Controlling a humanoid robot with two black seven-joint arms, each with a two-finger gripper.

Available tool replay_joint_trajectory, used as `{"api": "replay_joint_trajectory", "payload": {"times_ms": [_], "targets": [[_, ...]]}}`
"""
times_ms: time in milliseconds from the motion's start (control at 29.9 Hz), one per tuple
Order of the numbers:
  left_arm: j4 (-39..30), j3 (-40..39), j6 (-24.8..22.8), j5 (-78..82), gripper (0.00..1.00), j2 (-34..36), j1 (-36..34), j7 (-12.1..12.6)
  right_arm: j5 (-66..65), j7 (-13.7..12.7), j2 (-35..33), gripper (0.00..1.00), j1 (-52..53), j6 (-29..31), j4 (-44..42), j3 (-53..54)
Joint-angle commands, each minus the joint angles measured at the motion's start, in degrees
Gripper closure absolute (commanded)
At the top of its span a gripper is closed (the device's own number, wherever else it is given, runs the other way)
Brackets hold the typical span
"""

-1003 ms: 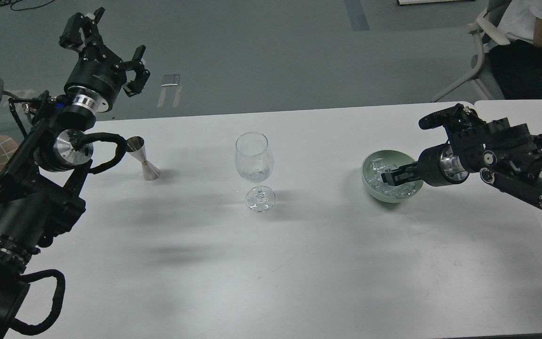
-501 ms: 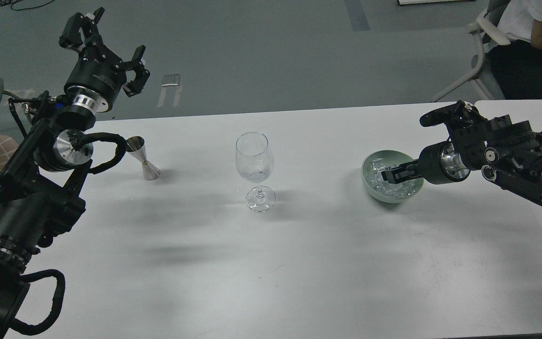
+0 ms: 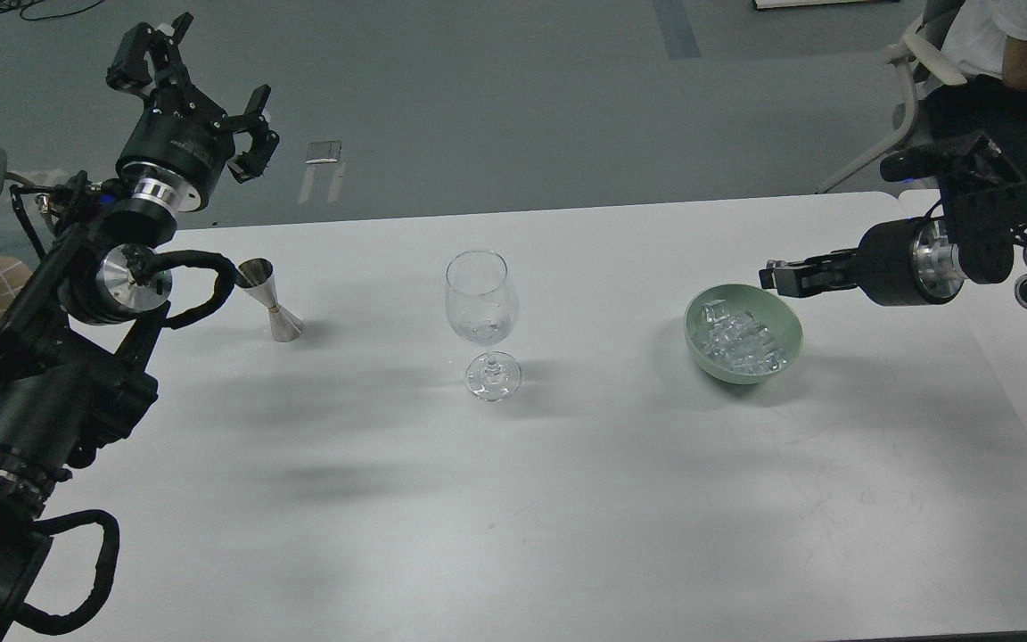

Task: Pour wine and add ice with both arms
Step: 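Lift the ice with the right gripper and move over the wine glass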

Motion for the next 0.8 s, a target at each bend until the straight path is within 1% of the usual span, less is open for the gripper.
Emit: {"api": "replay_joint_trajectory", "payload": {"times_ms": [0,234,301,501,635,702,769], "targets": [[0.07,0.07,0.13,0.0,0.02,-0.09,-0.15,0.0,0.0,-0.02,-1.53,1.0,-0.06,0.02,2.16,4.59],[0.07,-0.1,0.04,0.0,0.02,0.0,0.02,0.0,0.0,-0.37,-0.48,1.0,0.29,0.02,5.85,10.66],[0.07,-0.1,0.04,-0.08,0.02,0.08,0.02,-0.09,-0.17,-0.46,0.84,1.0,0.37,0.02,7.34,11.54],[0.16,-0.1,0.04,-0.08,0.02,0.79,0.02,-0.09,-0.61,-0.73,5.58,1.0,3.09,0.02,8.4,12.16],[0.16,-0.19,0.13,-0.08,0.02,1.75,-0.07,-0.09,-0.61,-1.52,11.46,1.0,5.99,0.02,8.31,11.89],[0.16,-0.19,0.13,-0.17,0.02,2.02,-0.07,-0.09,-0.7,-1.6,12.96,1.0,6.35,0.02,8.23,11.8],[0.16,-0.37,0.21,-0.17,0.02,2.19,-0.07,-0.09,-0.79,-2.39,15.16,1.0,6.44,0.02,8.05,11.72]]}}
